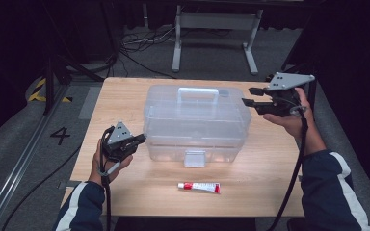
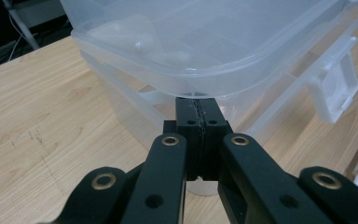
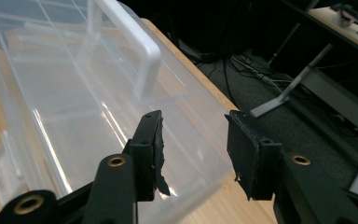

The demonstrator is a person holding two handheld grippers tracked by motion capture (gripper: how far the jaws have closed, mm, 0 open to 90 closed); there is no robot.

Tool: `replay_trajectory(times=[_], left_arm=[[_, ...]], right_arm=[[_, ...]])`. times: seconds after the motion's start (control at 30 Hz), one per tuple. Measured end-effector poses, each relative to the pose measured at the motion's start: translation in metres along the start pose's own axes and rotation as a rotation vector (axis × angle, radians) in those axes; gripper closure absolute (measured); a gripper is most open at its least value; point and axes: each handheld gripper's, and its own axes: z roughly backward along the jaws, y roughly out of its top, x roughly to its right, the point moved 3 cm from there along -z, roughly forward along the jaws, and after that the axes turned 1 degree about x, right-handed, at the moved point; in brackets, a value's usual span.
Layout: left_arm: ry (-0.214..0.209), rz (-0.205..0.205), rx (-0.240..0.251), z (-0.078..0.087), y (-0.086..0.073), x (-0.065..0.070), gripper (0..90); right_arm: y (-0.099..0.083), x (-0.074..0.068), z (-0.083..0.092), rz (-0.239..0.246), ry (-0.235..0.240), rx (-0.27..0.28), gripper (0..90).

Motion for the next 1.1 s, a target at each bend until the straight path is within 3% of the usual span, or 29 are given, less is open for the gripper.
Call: replay_trajectory(times=[0.1,0.2,0.23,0.4,0.5,0.67,0.8,1.1], left_arm=[[0.006,-0.003,0.001,0.002,0.001,-0.001,89.8],[0.007,-0.005,0.0,0.002,0.002,0.0,89.8],[0.009,-0.009,0.0,0.002,0.002,0.0,89.8],[0.013,-0.008,0.008,0.004,0.005,-0.001,89.7],[0.015,-0.011,0.012,0.005,0.005,-0.001,89.8],[0.011,-0.01,0.024,0.006,0.008,-0.003,89.8],[0.014,-0.013,0.026,0.004,0.011,-0.003,89.8],[0.018,-0.01,0.046,0.004,0.019,-0.005,89.8]], right_arm=[[-0.019,0.005,0.012,-0.022,-0.031,0.038,54.0],[-0.038,0.011,0.019,-0.007,-0.077,0.009,51.3],[-0.038,0.011,0.019,-0.007,-0.077,0.009,51.3],[-0.073,0.015,0.019,-0.07,-0.092,-0.003,48.0],[-0.084,0.014,0.016,-0.069,-0.095,-0.018,47.1],[-0.102,0.008,0.01,-0.09,-0.061,0.0,43.9],[-0.116,-0.002,-0.001,-0.072,-0.036,-0.036,41.5],[-0.12,-0.016,-0.016,-0.058,0.009,-0.022,40.4]])
